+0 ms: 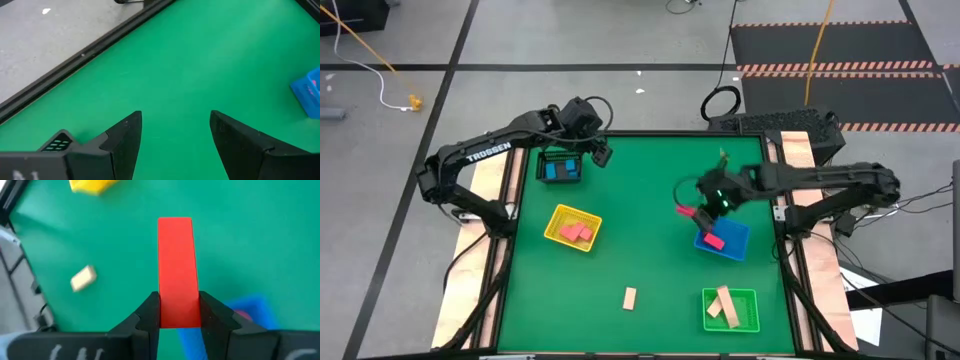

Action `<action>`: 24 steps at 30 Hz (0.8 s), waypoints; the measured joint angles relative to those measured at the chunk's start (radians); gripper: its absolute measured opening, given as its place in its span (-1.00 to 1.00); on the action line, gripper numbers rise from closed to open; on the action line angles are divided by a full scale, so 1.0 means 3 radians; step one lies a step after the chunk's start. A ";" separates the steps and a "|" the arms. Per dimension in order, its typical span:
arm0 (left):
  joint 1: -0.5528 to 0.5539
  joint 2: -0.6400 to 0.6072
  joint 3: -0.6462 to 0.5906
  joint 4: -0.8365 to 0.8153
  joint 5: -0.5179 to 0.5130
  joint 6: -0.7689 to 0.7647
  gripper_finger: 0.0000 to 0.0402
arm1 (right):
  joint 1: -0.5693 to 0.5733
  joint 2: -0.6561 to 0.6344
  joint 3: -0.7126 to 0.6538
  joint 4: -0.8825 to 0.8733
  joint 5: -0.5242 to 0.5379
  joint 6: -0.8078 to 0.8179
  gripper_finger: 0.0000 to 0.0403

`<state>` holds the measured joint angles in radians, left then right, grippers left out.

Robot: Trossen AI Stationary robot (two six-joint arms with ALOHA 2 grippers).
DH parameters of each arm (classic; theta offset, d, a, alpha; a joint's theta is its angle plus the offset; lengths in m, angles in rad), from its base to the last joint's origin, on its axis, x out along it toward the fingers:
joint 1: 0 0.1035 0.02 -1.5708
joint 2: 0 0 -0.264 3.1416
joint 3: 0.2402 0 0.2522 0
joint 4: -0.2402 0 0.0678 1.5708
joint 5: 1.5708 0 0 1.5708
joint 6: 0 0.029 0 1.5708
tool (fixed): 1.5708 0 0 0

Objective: Sort & place blocks by color
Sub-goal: Put the red rectangular block into the blue basket

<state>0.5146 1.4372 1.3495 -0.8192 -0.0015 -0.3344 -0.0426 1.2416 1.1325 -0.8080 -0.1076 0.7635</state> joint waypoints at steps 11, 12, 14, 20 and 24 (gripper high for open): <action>-0.0369 0.0000 -0.0001 -0.0003 0.0001 0.0027 0.17 | 0.0987 -0.0501 -0.0853 0.0019 0.0104 0.1791 -0.57; -0.0407 0.0000 -0.0001 -0.0006 0.0001 0.0027 0.17 | 0.1039 -0.0519 -0.0903 0.0012 0.0160 0.1857 -0.57; -0.0491 0.0000 -0.0001 -0.0030 0.0001 0.0007 0.17 | 0.1104 -0.0528 -0.1005 0.0014 0.0227 0.1950 -0.57; -0.0817 0.0000 -0.0001 -0.0151 0.0000 -0.0027 0.17 | 0.1157 -0.0521 -0.1415 0.0074 0.0281 0.2395 -0.43; -0.1047 0.0000 -0.0001 -0.0202 0.0002 -0.0049 0.17 | 0.1154 -0.0519 -0.1567 0.0095 0.0284 0.2475 -0.35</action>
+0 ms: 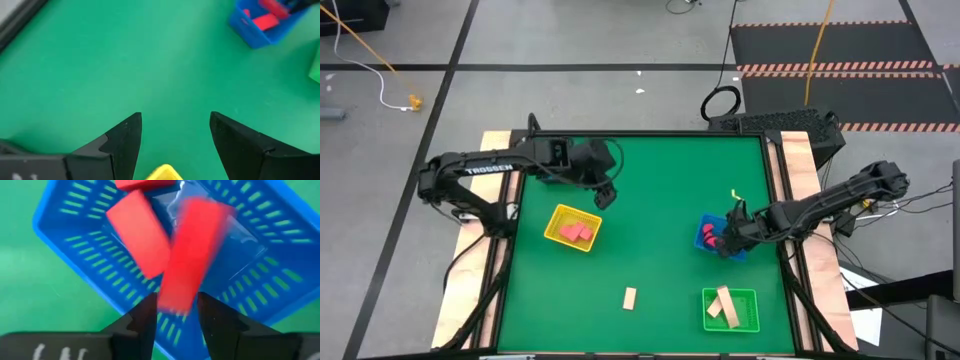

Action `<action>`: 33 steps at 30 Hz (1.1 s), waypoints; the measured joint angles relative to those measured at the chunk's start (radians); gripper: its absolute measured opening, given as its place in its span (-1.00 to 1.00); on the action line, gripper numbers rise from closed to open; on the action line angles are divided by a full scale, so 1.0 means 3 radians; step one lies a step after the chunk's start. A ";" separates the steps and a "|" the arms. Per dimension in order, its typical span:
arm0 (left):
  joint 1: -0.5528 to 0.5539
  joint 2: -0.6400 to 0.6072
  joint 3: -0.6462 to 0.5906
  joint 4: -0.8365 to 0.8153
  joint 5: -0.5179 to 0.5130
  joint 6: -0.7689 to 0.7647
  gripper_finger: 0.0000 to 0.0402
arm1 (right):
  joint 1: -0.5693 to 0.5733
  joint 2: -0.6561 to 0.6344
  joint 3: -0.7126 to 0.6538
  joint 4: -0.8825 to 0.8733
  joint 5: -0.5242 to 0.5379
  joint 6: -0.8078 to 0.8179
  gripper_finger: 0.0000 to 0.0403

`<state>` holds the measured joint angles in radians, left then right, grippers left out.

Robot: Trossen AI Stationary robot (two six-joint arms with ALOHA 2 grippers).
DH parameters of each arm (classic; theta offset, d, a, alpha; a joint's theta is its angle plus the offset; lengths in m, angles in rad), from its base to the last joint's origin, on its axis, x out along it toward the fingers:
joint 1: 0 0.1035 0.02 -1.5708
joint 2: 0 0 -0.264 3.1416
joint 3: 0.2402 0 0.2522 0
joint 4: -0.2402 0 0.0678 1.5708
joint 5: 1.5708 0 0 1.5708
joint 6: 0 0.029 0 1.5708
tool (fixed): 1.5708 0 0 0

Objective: Sort & place blocks by color
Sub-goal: Put the red rectangular block into the blue basket, then put the beige rectangular block into the green basket

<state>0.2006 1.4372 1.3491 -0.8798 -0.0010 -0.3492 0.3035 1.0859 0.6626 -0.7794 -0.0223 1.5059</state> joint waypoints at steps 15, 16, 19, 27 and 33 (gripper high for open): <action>-0.0659 0.0001 -0.0576 0.0795 -0.0031 -0.0878 0.17 | -0.0023 -0.0003 -0.0031 0.0025 0.0083 -0.0371 -0.06; -0.0701 0.0001 -0.0655 0.0926 -0.0030 -0.1033 0.17 | -0.0034 -0.0003 -0.0031 0.0043 0.0077 -0.0432 -0.05; -0.0854 0.0001 -0.0876 0.1298 -0.0030 -0.1523 0.17 | -0.0051 -0.0004 -0.0031 0.0174 0.0066 -0.0597 -0.03; -0.1395 0.0001 -0.1162 0.2356 -0.0308 -0.2381 0.17 | -0.0050 -0.0224 -0.0031 0.0732 -0.0110 -0.0985 -0.06; -0.1809 0.0003 -0.1162 0.2254 -0.0791 -0.2965 0.17 | -0.0050 -0.0501 -0.0031 0.1062 -0.0083 -0.1283 -0.07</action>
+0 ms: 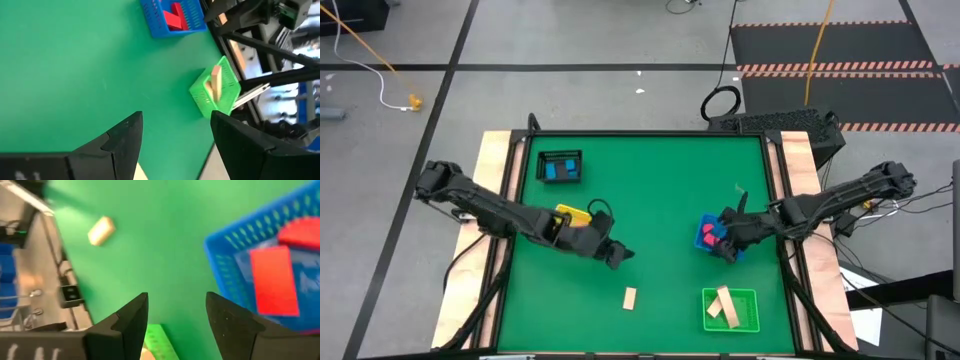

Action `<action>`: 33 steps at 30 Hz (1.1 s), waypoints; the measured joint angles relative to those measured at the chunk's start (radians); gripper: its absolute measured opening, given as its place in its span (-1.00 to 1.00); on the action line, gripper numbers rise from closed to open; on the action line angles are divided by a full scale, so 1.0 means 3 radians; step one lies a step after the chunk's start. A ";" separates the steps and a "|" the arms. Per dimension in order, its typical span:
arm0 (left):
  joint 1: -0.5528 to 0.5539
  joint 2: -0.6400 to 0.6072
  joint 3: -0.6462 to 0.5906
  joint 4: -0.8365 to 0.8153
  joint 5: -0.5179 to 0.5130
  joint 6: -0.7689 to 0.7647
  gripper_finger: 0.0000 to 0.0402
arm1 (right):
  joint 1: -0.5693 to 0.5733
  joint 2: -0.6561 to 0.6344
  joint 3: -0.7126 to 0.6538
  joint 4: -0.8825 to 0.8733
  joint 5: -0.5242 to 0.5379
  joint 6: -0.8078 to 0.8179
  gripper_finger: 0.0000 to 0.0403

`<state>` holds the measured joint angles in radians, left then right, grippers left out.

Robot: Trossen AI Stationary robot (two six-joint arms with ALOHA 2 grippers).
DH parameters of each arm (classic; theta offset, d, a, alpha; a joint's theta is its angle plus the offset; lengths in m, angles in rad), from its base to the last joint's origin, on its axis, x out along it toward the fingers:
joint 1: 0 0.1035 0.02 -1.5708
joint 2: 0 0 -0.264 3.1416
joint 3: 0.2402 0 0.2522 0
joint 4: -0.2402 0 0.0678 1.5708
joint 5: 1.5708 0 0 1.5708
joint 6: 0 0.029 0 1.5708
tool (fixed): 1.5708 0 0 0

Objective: Sort & place blocks by color
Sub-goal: Put the beige rectangular block into the green basket

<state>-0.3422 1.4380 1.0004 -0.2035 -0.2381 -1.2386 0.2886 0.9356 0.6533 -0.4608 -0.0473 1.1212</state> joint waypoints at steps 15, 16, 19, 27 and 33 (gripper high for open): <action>-0.0563 0.0366 0.0003 -0.0010 -0.0426 -0.1009 0.17 | -0.0003 0.0111 0.0001 0.1523 0.0263 -0.1099 -0.07; -0.0582 0.0396 0.0003 -0.0009 -0.0430 -0.1038 0.17 | -0.0003 0.0148 0.0001 0.1610 0.0283 -0.1211 -0.07; -0.0643 0.0480 0.0003 -0.0015 -0.0433 -0.1104 0.17 | -0.0003 0.0294 0.0001 0.1927 0.0397 -0.1398 -0.07; -0.0759 0.0467 0.0003 -0.0018 -0.0431 -0.1355 0.17 | 0.0058 0.0873 0.0001 0.3003 0.0416 -0.1641 -0.07; -0.0790 0.0286 0.0004 -0.0038 -0.0550 -0.1244 0.17 | 0.0090 0.1328 0.0004 0.3242 0.0416 -0.2010 -0.07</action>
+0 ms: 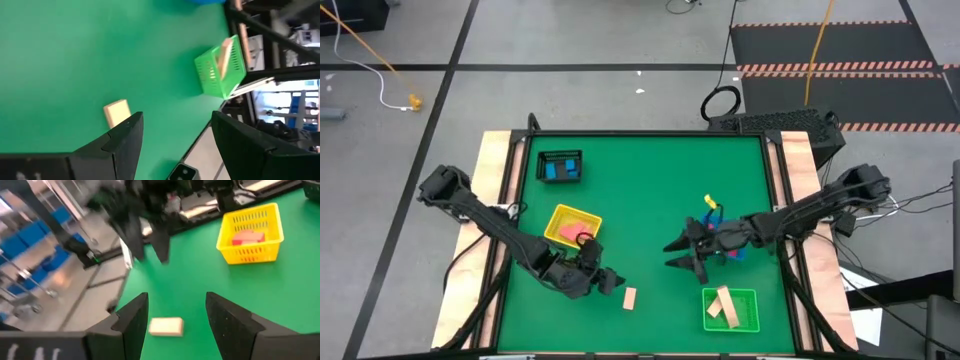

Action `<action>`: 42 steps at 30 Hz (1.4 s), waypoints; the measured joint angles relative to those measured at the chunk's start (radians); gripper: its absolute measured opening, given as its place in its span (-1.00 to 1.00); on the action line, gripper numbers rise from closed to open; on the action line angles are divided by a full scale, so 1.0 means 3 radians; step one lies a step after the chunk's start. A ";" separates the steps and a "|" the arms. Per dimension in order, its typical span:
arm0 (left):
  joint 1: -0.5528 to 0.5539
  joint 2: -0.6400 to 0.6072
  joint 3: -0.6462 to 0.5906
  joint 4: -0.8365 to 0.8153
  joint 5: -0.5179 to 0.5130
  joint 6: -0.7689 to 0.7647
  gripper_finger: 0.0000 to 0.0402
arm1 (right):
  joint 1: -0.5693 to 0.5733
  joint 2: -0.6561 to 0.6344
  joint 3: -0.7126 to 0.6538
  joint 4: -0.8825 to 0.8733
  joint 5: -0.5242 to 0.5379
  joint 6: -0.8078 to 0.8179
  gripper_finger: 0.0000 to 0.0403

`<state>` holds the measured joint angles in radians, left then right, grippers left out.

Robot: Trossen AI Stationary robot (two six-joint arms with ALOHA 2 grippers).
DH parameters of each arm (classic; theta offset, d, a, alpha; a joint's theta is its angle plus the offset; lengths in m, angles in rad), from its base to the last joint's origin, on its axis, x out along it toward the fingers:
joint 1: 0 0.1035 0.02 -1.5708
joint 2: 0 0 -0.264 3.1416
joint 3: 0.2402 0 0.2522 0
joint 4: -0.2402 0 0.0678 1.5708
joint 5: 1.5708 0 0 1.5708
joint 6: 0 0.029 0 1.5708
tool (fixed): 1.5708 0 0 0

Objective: Sort & place blocks by color
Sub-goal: Put the beige rectangular block into the green basket

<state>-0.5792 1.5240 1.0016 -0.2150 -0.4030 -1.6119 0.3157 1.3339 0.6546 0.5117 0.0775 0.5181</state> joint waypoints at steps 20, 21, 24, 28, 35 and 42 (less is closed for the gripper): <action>0.0021 -0.0901 0.0001 0.0000 -0.0797 0.1428 0.17 | -0.0201 0.1428 0.1196 -0.0556 -0.0881 -0.1926 -0.07; 0.0021 -0.0913 0.0001 -0.0001 -0.0798 0.1459 0.17 | -0.0201 0.1481 0.1237 -0.0608 -0.0984 -0.2048 -0.06; 0.0045 -0.0939 0.0001 -0.0001 -0.0805 0.1530 0.17 | -0.0195 0.1671 0.1389 -0.0621 -0.1228 -0.2315 -0.03; 0.0075 -0.0938 0.0001 -0.0029 -0.0804 0.1543 0.17 | -0.0196 0.1898 0.1606 -0.0614 -0.1330 -0.2468 0.03; 0.0087 -0.0939 0.0001 -0.0119 -0.0799 0.1479 0.17 | -0.0197 0.2206 0.1809 -0.0636 -0.1399 -0.2586 0.05; 0.0104 -0.0938 0.0001 -0.0153 -0.0792 0.1442 0.17 | -0.0167 0.2263 0.1825 -0.0651 -0.1497 -0.2953 0.05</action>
<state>-0.5481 1.2426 1.0019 -0.2609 -0.6405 -1.1793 0.2656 2.0129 1.2020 0.3164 -0.3717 -0.3677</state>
